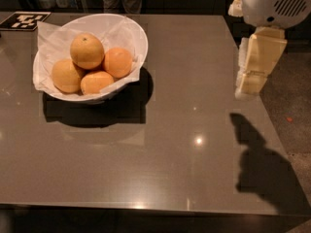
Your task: Pick orange from white bowl
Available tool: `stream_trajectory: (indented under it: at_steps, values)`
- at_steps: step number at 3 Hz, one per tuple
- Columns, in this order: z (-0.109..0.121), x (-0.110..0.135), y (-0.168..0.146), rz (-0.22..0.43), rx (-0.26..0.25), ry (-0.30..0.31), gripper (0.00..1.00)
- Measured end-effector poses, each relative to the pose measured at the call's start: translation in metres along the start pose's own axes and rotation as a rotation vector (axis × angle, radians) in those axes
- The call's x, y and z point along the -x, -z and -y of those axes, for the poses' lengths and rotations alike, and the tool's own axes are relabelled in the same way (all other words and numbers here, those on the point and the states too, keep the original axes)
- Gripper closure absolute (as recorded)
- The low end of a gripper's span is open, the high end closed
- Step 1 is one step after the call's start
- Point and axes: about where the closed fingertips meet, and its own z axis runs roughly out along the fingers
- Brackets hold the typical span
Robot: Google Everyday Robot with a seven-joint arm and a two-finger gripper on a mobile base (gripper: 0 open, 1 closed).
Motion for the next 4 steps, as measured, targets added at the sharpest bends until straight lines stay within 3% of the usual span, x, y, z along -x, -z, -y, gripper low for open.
stream_trajectory:
  at_steps: [1,3,4]
  values:
    - [0.012,0.048,0.002,0.045,-0.013,0.075,0.0]
    - [0.05,0.19,0.011,0.132,-0.056,0.317,0.0]
    - [0.052,0.215,0.017,0.176,-0.09,0.343,0.0]
